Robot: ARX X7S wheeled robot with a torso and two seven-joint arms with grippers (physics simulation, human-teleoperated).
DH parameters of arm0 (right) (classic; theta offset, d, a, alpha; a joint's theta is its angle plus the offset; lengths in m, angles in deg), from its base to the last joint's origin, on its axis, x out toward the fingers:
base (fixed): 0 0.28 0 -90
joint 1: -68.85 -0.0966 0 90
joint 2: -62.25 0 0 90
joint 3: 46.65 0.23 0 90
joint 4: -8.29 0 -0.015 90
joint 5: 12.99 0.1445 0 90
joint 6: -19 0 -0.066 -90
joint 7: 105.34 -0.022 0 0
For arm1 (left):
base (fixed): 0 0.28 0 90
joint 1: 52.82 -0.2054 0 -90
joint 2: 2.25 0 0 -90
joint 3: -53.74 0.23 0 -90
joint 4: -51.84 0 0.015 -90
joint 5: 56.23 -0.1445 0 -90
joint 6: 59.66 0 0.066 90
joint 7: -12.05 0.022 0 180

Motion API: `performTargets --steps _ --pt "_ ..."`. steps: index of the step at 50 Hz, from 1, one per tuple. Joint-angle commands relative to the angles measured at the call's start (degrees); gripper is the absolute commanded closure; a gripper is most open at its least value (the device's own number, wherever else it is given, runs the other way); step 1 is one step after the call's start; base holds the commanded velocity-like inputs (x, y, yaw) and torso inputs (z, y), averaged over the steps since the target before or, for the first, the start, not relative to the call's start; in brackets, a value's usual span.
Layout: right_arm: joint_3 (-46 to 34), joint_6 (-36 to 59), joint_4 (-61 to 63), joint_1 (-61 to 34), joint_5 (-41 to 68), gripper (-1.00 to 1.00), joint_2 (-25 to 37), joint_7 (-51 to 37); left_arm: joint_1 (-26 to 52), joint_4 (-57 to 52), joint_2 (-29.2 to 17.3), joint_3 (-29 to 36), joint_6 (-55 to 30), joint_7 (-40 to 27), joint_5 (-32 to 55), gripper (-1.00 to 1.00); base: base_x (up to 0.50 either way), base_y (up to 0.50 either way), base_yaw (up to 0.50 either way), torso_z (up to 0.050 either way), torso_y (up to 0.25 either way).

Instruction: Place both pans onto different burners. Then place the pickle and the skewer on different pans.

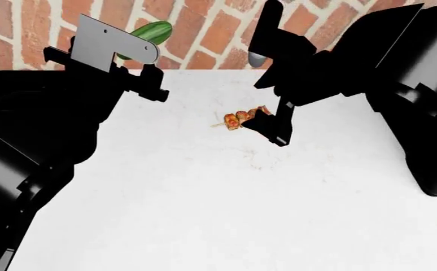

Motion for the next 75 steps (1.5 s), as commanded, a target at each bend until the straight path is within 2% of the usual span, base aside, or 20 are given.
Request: performTargets --steps 1,29,72,73,75 --pt "-0.5 -1.6 -6.5 2.2 -2.3 -1.00 -3.0 2.7 0.2 1.5 0.6 0.3 1.1 0.1 -0.2 1.00 0.00 0.00 0.00 0.000 0.000" --pt "-2.0 -3.3 -17.1 6.7 -5.5 -1.00 -8.1 8.6 -0.9 1.6 0.2 0.2 2.1 0.0 -0.3 1.00 0.00 0.00 0.00 0.000 0.000" --pt "-2.1 -12.2 -43.7 19.5 -10.1 -1.00 -19.3 19.4 -2.0 -0.4 -1.3 -0.6 1.8 -0.8 0.5 1.00 0.00 0.00 0.00 0.000 0.000" --pt "-2.2 -12.3 -44.5 19.9 -10.3 1.00 -19.6 19.7 -2.0 -0.4 -1.3 -0.6 1.8 -0.8 0.5 1.00 0.00 0.00 0.00 0.000 0.000" --pt "-2.6 -12.6 -47.0 20.6 -11.0 1.00 -20.5 20.6 -1.9 -0.4 -1.3 -0.5 1.7 -0.8 0.5 1.00 0.00 0.00 0.00 0.000 0.000"
